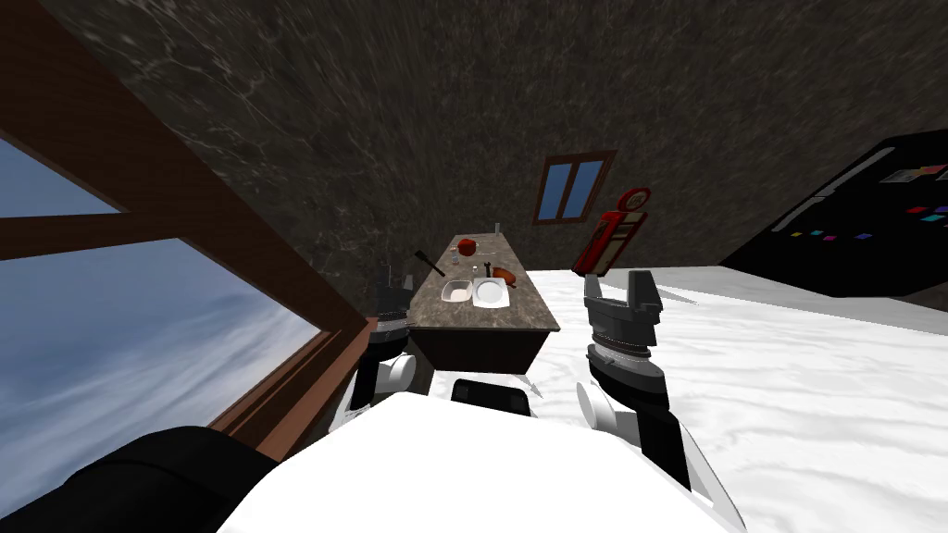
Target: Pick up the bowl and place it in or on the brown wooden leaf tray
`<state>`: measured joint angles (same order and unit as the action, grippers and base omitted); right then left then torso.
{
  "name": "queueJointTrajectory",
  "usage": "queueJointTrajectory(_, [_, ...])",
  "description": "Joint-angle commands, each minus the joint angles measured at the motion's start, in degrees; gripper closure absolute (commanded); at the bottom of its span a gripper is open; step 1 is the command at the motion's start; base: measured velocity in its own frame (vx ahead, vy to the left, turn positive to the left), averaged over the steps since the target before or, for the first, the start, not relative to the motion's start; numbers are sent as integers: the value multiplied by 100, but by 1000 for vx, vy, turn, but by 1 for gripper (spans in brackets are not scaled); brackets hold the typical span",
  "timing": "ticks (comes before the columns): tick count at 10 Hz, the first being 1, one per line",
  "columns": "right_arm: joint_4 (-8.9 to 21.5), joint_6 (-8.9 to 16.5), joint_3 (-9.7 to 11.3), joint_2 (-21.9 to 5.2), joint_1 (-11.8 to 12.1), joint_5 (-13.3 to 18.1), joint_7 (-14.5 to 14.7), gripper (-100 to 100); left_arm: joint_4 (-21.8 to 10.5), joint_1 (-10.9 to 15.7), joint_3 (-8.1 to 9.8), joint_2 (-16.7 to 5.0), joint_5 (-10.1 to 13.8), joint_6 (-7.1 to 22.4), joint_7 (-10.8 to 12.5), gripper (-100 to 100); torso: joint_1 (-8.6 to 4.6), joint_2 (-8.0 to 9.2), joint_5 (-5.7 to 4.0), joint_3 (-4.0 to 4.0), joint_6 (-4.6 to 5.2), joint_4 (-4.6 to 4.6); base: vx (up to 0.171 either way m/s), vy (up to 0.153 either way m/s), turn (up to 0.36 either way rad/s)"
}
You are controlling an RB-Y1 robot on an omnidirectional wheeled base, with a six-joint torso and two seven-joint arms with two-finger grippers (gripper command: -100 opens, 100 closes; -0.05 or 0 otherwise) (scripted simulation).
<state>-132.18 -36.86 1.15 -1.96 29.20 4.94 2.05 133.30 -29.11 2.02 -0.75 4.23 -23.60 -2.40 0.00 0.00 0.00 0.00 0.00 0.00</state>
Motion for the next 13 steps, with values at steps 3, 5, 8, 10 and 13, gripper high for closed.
queueJointTrajectory(3, [0, 0, 0, 0, 0, 0, 0, 0, 46, 27, 55, -348, 23, 412, 112, -100, 4, 5, 1, 3, 1, 1, -15, 5, -50])
queueJointTrajectory(5, [0, 0, 0, 0, 0, 0, 0, 0, 81, 53, 101, -496, 39, 750, 203, -100, 5, 8, 1, 4, 1, 2, -22, 9, -61])
queueJointTrajectory(8, [0, 0, 0, 0, -1, 0, 0, 0, 119, 87, 160, -618, 57, 1169, 311, -100, 5, 10, 1, 6, 1, 2, -24, 9, -65])
queueJointTrajectory(10, [0, 0, 0, 0, 0, 0, 0, 0, 136, 109, 194, -669, 65, 1404, 370, -100, 3, 7, 1, 4, 0, 2, -16, 4, -42])
queueJointTrajectory(13, [0, 0, 0, 0, 0, 0, 0, 0, 165, 164, 271, -751, 77, 1892, 494, -100, 2, 5, 1, 3, -1, 1, -15, 3, -55])
